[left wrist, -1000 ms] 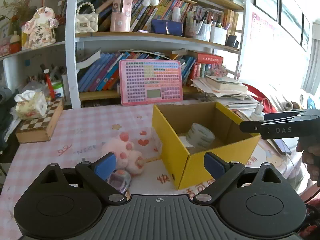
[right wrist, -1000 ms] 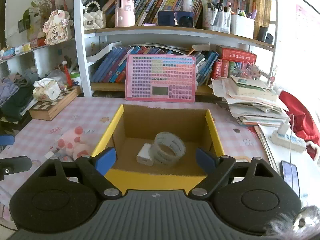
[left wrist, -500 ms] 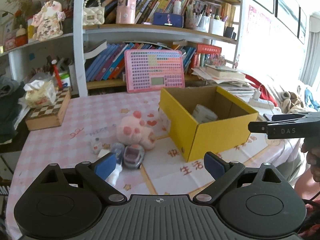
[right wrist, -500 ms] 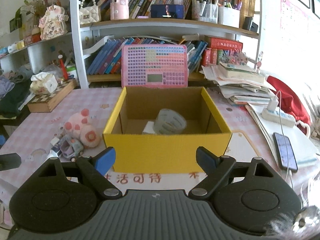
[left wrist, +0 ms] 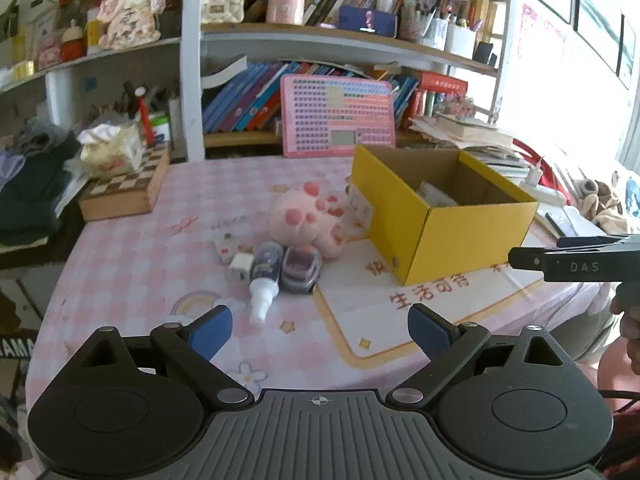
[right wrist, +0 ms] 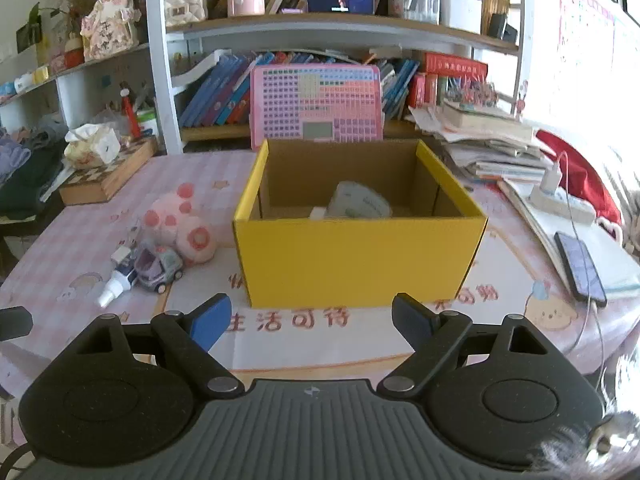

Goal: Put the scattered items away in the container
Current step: 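Withdraw both open tools from the box toward the remaining items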

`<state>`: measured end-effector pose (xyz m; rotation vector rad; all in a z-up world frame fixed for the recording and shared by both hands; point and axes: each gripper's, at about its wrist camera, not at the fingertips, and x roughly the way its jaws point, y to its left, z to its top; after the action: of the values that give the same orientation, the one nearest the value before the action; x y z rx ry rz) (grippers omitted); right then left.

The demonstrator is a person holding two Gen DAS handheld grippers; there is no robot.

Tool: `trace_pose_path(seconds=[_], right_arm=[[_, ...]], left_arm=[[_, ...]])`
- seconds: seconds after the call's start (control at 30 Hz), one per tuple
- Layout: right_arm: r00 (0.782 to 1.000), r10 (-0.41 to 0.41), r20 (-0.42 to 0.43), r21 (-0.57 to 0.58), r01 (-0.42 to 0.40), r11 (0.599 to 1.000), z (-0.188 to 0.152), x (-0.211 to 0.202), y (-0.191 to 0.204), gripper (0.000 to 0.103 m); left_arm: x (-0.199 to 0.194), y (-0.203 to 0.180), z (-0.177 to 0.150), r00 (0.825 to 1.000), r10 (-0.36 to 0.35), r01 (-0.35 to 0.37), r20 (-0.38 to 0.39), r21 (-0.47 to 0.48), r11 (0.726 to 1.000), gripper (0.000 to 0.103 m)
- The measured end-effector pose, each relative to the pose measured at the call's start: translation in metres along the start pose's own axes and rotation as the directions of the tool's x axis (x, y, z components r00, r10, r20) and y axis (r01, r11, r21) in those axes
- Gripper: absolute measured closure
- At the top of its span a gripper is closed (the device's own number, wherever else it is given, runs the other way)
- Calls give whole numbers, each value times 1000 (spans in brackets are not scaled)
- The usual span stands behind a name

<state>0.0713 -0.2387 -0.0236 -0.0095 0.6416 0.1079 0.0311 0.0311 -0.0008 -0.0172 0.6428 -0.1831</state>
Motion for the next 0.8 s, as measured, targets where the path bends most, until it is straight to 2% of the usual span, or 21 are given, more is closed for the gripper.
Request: trace_pose_path(seconds=[0.13,0.27,0.53,0.8], right_arm=[[999,28,-45,4,-28,1000,-11,3,10,16],[992,83,-91,-46,-88,995,-19,7,27,16],[981,157,-112,-145,-173,974,-21,9,54,17],[977,177,-117,-170,-195,966,-17,13,64,17]], left_arm=[[2,0,-9,1000,5,-5,-20,-14,1000,7],[6,-4,-16,999,-1,2,-44,7,1000,7],[6,-3,-19,999,3,-2,-48,23,1000,7],[5,6,-18,999,18,-18,-38,15,1000,7]])
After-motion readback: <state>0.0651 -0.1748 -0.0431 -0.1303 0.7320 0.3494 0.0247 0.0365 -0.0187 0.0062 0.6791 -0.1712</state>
